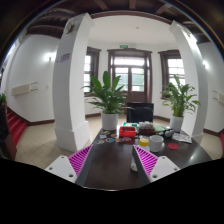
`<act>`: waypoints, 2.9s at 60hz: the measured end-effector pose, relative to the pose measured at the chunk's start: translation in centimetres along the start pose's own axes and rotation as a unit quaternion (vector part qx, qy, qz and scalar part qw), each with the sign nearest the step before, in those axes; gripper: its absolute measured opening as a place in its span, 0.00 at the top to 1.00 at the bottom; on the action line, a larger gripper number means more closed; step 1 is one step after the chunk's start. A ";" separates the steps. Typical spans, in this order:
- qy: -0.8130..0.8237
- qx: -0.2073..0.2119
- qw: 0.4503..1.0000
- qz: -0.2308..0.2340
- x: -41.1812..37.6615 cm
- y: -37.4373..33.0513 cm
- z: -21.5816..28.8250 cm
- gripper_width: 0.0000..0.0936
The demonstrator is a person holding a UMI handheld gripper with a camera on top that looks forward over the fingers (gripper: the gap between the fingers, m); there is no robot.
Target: Pour water
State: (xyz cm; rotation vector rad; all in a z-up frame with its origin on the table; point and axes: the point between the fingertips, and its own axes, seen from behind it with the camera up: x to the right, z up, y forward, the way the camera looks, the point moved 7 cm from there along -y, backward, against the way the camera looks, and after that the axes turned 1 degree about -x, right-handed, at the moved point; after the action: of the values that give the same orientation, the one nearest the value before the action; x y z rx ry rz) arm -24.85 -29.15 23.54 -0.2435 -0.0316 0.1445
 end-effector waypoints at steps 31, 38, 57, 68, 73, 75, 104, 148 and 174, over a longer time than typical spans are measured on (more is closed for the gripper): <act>0.063 -0.025 0.995 -0.069 11.3 10.2 -10.5 0.15; 0.064 -0.030 0.996 -0.047 11.8 13.6 -11.4 0.15; 0.008 -0.019 0.999 -0.041 12.4 19.0 -11.2 0.20; -0.002 -0.004 1.000 -0.030 12.5 19.5 -11.1 0.44; -0.007 -0.006 0.999 -0.038 12.5 19.5 -11.2 0.49; -0.002 -0.006 0.999 -0.041 12.5 19.6 -11.2 0.52; 0.261 0.023 0.965 -0.007 12.0 25.9 -4.6 0.52; 0.823 0.127 0.548 0.084 20.2 32.9 -1.9 0.50; 0.667 0.103 0.732 0.089 18.6 31.2 2.7 0.50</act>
State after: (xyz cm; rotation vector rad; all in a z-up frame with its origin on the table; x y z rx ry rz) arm -10.86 4.17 18.81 -0.0793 1.4631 0.1349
